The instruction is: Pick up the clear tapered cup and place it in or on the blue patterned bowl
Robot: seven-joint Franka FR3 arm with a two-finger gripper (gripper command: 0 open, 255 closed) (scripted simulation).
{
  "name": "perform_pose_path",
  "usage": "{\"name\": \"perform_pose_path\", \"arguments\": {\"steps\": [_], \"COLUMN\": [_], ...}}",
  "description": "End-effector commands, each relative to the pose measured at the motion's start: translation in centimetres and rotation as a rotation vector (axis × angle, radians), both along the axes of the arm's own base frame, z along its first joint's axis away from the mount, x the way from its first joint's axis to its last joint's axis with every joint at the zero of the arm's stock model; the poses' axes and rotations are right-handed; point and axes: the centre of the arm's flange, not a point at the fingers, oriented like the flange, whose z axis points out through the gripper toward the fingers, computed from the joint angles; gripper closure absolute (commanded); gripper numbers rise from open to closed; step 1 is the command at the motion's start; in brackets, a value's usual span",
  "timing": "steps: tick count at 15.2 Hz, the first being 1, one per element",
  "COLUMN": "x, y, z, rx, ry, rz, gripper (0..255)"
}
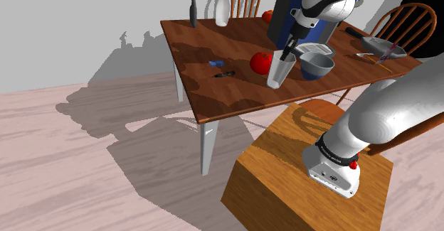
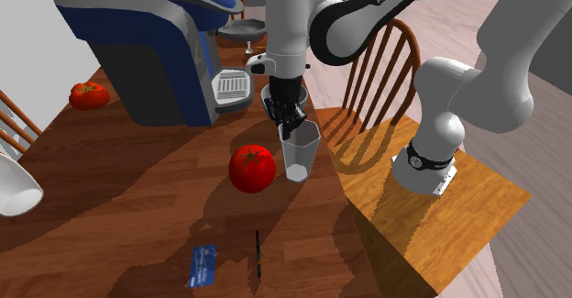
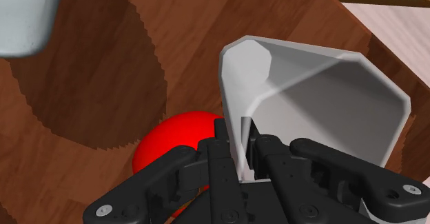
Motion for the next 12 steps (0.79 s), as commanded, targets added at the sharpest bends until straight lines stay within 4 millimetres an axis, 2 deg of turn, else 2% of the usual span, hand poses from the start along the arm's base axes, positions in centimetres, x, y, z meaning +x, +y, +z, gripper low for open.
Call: {"name": "perform_pose_path", "arguments": {"steps": [1, 12], "x": [0.0, 0.0], "y": [0.0, 0.0], "z": [0.0, 5.8], "rx": [0.000, 0.000], "ry": [0.000, 0.000], "rz": [0.000, 0.000], "gripper": [255, 255]}}
